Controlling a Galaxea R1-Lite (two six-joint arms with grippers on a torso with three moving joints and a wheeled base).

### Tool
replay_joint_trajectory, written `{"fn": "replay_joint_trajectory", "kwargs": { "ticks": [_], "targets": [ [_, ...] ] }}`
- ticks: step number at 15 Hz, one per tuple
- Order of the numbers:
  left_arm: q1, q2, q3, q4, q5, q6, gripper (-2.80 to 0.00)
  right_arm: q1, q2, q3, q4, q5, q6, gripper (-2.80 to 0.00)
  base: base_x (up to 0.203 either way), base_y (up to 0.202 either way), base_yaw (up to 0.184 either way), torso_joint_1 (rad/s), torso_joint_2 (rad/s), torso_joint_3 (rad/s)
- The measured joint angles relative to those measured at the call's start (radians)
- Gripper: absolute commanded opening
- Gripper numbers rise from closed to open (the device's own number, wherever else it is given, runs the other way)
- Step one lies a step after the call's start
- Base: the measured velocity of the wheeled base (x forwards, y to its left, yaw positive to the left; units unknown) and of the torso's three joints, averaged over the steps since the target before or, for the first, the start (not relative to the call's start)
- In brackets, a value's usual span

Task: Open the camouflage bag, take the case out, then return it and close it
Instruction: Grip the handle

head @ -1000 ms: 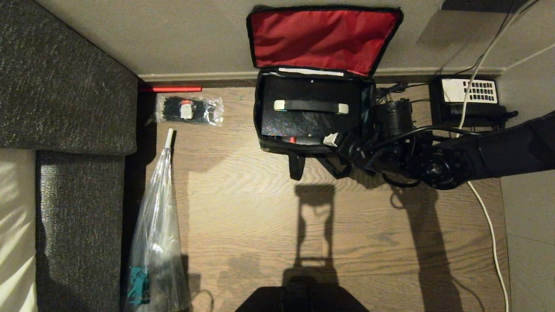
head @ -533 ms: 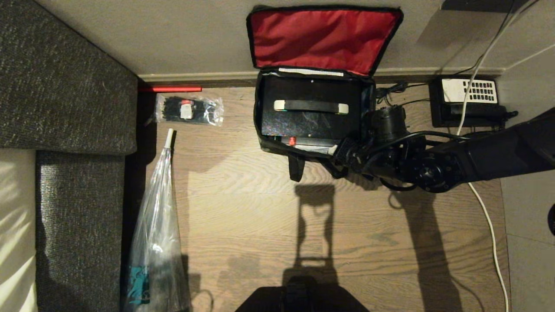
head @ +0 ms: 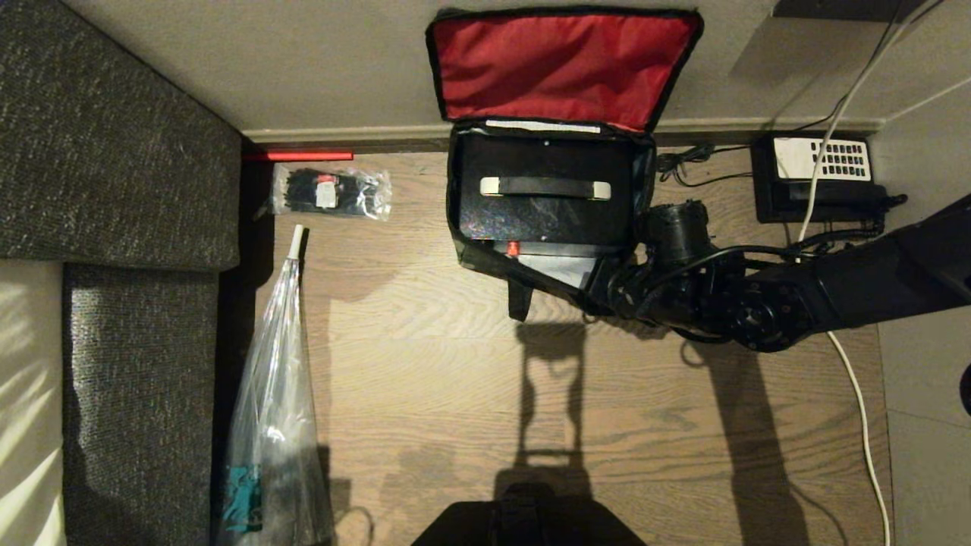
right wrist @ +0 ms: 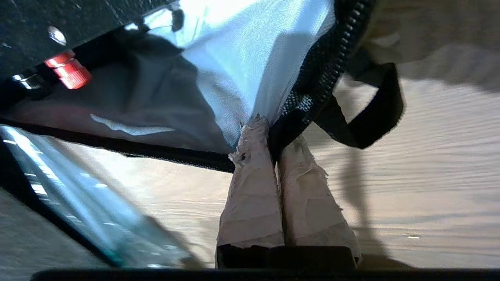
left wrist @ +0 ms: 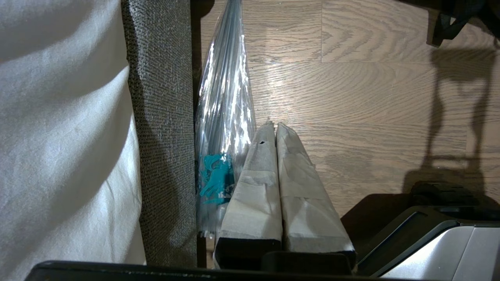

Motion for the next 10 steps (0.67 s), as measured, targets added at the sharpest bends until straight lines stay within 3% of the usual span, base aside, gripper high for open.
{"fn": "replay_joint_trajectory", "kwargs": {
  "ticks": [3, 10],
  "targets": [
    [0.0, 0.0, 0.0, 0.0, 0.0, 0.0, -2.8, -0.001, -0.021, 0.043, 0.002, -0.002, -0.066, -2.8, 0.0, 0.0, 0.0, 0.0, 0.0, 0.0],
    [0.0, 0.0, 0.0, 0.0, 0.0, 0.0, -2.8, 0.017, -0.068, 0.1, 0.008, 0.003, -0.064, -2.8, 0.0, 0.0, 0.0, 0.0, 0.0, 0.0]
  ]
}}
